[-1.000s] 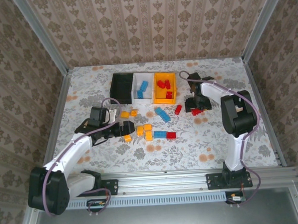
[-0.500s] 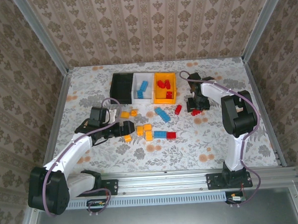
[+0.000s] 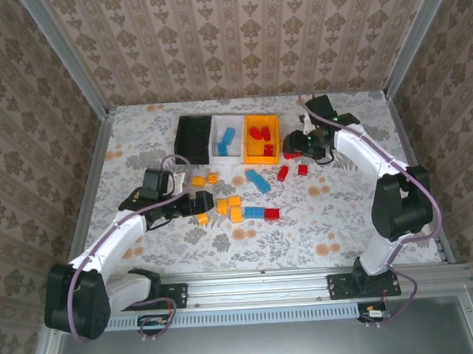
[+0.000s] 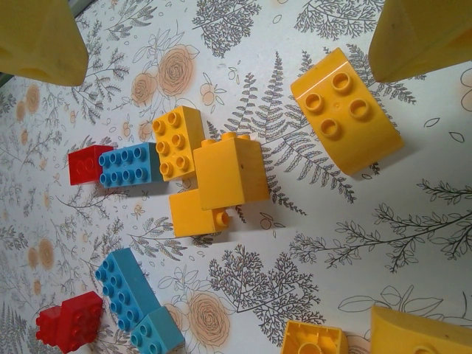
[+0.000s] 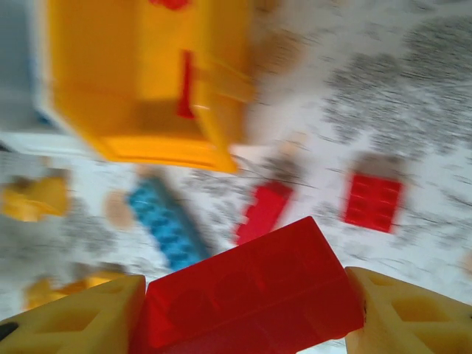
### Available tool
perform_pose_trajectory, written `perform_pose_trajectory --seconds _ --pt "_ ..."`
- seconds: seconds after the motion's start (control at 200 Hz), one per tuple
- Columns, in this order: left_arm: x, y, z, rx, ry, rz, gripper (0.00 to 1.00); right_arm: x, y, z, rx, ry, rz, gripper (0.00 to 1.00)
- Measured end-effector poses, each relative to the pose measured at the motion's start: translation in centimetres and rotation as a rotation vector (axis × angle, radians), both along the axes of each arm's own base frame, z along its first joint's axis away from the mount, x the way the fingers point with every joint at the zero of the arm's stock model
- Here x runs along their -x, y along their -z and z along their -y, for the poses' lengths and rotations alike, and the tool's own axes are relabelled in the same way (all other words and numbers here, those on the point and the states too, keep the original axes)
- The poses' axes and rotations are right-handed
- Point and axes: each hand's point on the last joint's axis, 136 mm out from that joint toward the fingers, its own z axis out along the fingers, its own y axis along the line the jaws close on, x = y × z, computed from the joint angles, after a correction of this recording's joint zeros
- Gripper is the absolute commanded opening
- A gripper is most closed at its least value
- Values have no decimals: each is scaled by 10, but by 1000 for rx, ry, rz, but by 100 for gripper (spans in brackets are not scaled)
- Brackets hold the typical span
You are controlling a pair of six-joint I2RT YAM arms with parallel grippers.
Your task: Sort the legos into containers by color
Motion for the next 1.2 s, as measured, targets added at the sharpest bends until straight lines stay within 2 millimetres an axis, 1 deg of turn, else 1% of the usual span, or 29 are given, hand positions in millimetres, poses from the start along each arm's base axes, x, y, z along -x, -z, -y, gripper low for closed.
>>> perform_pose_trajectory --seconds 0.095,0.1,0.18,0.27,0.375,0.51,0.59,0.67,0.77,0.95,1.03,1.2 --pt "0 0 0 0 0 0 100 -11 -10 -29 -118 -9 32 55" --pt "0 0 0 0 0 0 100 -13 -11 -33 -132 -12 36 55" --pt "0 0 0 0 0 1 100 -24 -10 -51 -193 -16 39 56" --pt "0 -1 0 1 0 3 100 -40 -2 -70 -232 -18 29 57" --pt "0 -2 0 3 0 9 100 -55 13 -82 -253 -11 10 57" --pt "1 -3 1 13 6 12 100 -64 33 -85 -257 12 -26 58" --pt "3 -3 4 32 16 9 100 -66 41 -86 -259 18 -42 62" --pt "6 -2 9 52 32 1 100 -68 40 -88 -267 24 -42 68" --pt "7 0 16 63 55 -9 100 -70 37 -89 -273 26 -32 73" --pt "12 8 25 58 88 -31 100 -72 34 -89 -275 25 -23 77" --pt "14 8 27 57 98 -33 100 -72 34 -89 -274 23 -23 80" --pt "15 6 30 57 110 -29 100 -72 32 -88 -270 21 -21 80"
